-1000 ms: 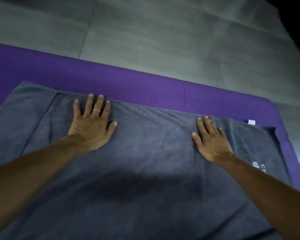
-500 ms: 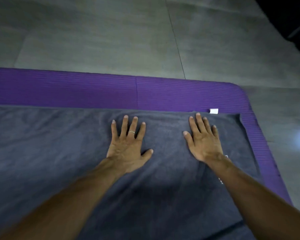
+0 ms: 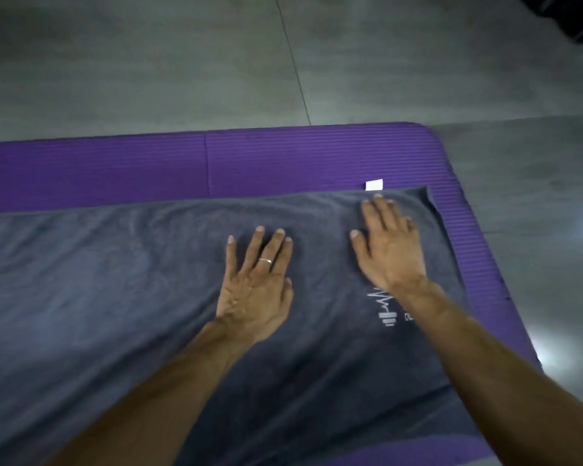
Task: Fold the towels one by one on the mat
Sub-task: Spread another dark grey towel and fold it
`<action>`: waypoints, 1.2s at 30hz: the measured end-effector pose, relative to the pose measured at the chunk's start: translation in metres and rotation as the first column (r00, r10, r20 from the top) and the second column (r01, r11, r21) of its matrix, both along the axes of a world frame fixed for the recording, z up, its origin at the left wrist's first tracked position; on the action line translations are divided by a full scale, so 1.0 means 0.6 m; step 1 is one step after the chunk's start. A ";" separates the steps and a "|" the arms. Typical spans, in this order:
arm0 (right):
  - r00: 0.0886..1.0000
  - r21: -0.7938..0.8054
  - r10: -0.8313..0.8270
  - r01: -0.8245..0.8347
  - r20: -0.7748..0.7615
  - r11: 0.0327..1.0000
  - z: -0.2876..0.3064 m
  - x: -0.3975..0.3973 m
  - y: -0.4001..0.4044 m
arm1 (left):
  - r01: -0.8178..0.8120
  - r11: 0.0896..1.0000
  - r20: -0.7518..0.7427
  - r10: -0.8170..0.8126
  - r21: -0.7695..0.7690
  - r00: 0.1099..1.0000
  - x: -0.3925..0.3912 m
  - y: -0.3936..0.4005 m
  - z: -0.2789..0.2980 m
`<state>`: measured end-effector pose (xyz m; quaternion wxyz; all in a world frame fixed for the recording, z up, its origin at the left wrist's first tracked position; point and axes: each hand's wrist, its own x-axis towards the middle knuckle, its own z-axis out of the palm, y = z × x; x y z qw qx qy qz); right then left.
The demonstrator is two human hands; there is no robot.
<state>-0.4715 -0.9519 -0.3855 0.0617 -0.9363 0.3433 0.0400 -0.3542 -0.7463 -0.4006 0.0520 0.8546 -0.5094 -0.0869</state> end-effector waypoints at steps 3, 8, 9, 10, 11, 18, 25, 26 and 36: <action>0.985 0.085 0.110 -0.100 -0.135 0.991 -0.014 -0.039 0.010 | 0.031 0.998 -0.065 -0.028 0.049 0.997 -0.042 -0.021 -0.002; 0.934 -0.015 -0.280 0.284 -0.221 0.959 0.012 -0.092 -0.071 | -0.009 0.978 -0.016 0.012 0.207 1.000 -0.047 -0.028 0.007; 0.959 -0.037 -0.243 0.241 -0.147 0.970 0.016 -0.089 -0.051 | -0.014 0.983 -0.019 0.018 0.182 1.000 -0.054 -0.029 0.010; 0.981 -0.052 -0.189 0.187 -0.035 0.981 0.021 -0.084 -0.015 | -0.009 0.992 -0.031 0.013 0.129 0.999 -0.068 -0.025 0.014; 0.990 -0.029 -0.127 0.129 0.068 0.991 0.021 -0.084 0.030 | 0.003 0.999 -0.042 -0.001 0.049 0.999 -0.088 -0.016 0.019; 0.998 0.003 -0.042 0.042 -0.039 0.999 -0.004 -0.281 0.151 | 0.189 0.974 -0.074 -0.181 0.124 0.981 -0.177 0.100 -0.003; 0.751 0.134 -0.651 0.638 0.109 0.758 0.057 -0.406 0.136 | 0.291 0.916 -0.087 -0.325 -0.275 0.942 -0.244 0.098 0.043; 0.708 0.186 -0.704 0.685 0.061 0.705 0.055 -0.413 0.152 | 0.363 0.876 -0.071 -0.404 -0.317 0.912 -0.264 0.108 0.047; 0.256 0.835 -0.960 0.498 0.118 0.235 0.089 -0.430 0.181 | 0.415 0.898 0.022 -0.417 -0.143 0.909 -0.324 0.144 0.028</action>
